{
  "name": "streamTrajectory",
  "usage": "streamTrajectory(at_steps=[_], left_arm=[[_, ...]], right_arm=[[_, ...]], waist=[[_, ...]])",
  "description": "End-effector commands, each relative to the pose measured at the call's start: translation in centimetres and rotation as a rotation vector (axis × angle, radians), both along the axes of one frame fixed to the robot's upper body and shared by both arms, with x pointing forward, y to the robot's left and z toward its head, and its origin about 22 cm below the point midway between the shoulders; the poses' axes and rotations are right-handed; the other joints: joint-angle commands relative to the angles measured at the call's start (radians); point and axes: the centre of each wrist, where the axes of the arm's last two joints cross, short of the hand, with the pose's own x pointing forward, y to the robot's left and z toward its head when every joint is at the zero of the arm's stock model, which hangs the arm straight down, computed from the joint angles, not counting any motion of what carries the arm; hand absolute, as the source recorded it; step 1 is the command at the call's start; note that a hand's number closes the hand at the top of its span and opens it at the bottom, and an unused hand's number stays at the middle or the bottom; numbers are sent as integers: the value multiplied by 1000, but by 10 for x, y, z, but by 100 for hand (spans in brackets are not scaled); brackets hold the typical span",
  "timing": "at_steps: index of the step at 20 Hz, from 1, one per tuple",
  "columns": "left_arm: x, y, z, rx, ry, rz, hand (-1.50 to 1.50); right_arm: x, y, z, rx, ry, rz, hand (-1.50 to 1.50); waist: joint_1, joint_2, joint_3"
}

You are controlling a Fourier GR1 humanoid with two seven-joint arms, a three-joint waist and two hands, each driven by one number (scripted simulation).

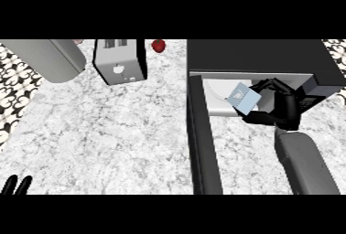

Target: Pick up the milk, place it into the microwave and close the microwave

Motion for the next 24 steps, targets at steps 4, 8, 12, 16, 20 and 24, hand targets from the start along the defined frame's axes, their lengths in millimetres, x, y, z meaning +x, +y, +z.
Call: streamTrajectory(at_steps=[4, 8, 12, 16, 20, 24], left_arm=[[6, -5, 5, -2, -9, -54, -150], [10, -2, 6, 32, -15, -40, -150], [15, -3, 5, 58, -19, -63, -150], [19, -5, 2, 69, -13, -65, -150], [23, -4, 5, 109, -8, -79, -150], [28, -6, 5, 112, -13, -93, -150]], right_arm=[[44, 5, 33, -111, 86, -78, 150], [38, 7, 24, -52, 59, -196, 150], [35, 6, 23, -38, -8, -309, 150], [21, -18, 11, -242, -101, -401, -150], [18, -20, 3, -275, -93, -426, -150], [18, -10, -1, -277, -107, -437, -150]], waist=[[104, 58, -10], [127, 66, -10], [145, 72, -12], [153, 83, -16], [164, 86, -12], [177, 88, -11]])
